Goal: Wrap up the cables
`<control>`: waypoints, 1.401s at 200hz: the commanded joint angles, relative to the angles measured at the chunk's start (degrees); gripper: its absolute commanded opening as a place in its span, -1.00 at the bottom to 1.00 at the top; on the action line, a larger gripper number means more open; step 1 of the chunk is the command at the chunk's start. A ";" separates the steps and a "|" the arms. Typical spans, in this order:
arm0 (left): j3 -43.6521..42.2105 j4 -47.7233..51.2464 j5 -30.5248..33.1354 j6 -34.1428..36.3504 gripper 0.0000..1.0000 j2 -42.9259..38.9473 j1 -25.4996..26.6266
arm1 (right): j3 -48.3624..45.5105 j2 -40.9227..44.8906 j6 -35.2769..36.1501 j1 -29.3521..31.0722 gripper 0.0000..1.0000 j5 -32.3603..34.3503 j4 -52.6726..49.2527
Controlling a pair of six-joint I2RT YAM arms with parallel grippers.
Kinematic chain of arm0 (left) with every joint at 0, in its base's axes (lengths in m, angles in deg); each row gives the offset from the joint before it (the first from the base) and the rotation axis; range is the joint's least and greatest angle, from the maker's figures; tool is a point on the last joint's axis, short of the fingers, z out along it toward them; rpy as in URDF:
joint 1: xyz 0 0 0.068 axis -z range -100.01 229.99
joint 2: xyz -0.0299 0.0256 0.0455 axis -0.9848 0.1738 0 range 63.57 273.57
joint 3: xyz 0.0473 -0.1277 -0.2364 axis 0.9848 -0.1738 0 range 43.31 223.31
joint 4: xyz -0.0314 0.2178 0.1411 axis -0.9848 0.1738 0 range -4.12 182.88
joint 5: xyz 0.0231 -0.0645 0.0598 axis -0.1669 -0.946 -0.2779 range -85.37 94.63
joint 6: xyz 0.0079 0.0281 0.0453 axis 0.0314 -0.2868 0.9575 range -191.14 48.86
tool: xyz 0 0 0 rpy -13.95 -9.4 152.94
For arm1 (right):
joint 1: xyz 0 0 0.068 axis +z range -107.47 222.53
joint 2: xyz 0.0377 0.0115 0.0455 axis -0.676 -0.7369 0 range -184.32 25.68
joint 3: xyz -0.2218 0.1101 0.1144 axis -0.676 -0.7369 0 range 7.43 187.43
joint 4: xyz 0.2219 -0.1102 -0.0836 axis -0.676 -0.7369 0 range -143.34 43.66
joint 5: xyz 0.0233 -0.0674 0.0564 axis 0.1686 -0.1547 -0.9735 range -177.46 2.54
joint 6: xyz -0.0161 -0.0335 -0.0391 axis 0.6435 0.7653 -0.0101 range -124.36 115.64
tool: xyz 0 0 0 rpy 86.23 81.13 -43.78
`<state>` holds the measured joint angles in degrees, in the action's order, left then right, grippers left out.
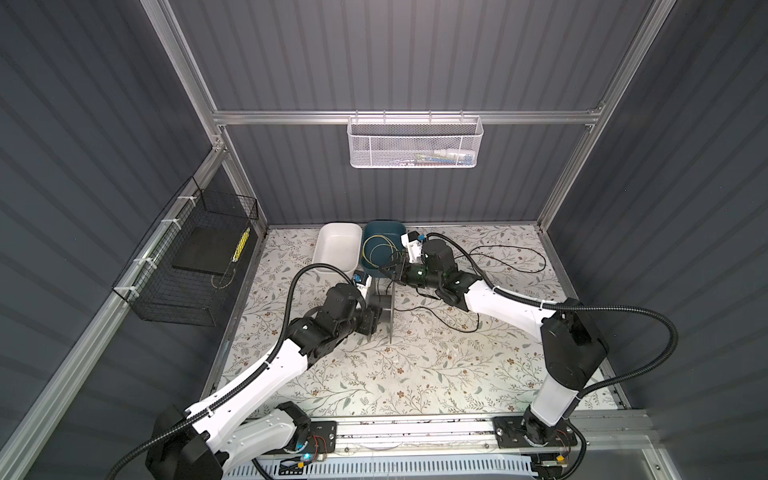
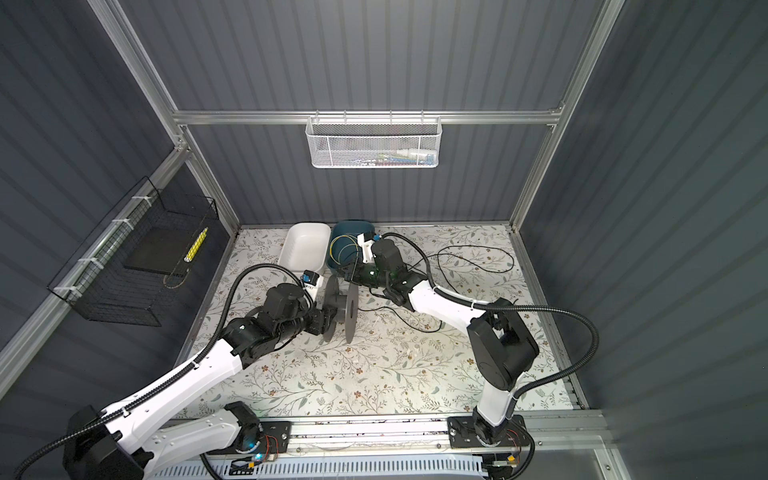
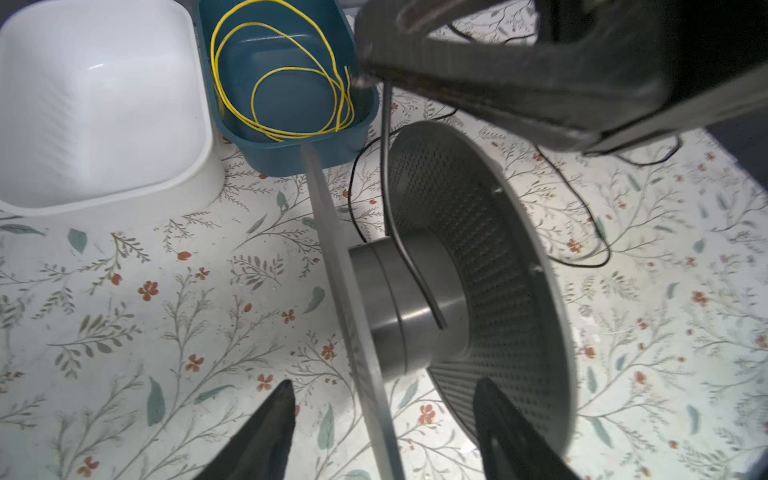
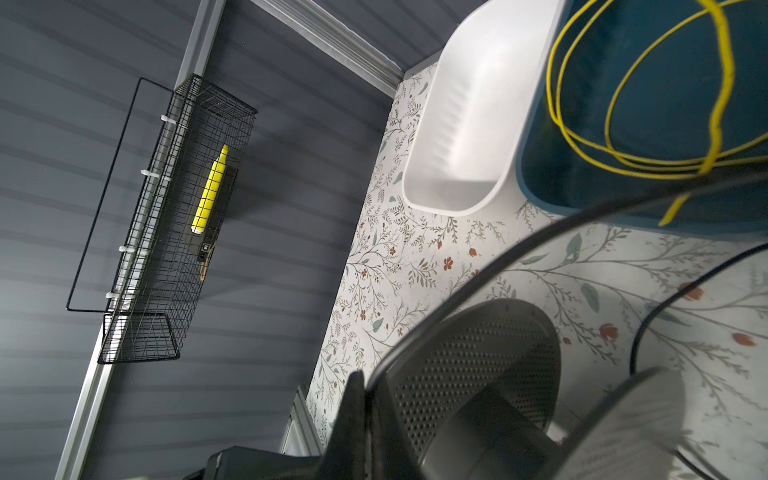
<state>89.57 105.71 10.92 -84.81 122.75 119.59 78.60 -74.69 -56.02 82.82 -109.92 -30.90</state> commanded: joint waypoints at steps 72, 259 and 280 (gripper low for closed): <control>0.85 -5.74 -15.15 -7.67 0.54 1.50 -10.59 | -0.16 -1.05 -0.01 1.72 -1.00 0.66 2.14; 5.82 -5.03 -11.30 -13.69 -0.11 11.57 -12.70 | -3.00 -2.23 -2.44 4.18 -1.00 2.59 4.76; 6.01 -4.92 -11.22 -12.84 -0.19 12.09 -12.61 | -3.59 -2.27 -2.66 4.49 -1.00 2.59 5.04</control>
<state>94.69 100.03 -1.78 -98.82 134.33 106.69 76.72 -76.05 -58.32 86.56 -107.78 -25.74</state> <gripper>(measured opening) 0.414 0.048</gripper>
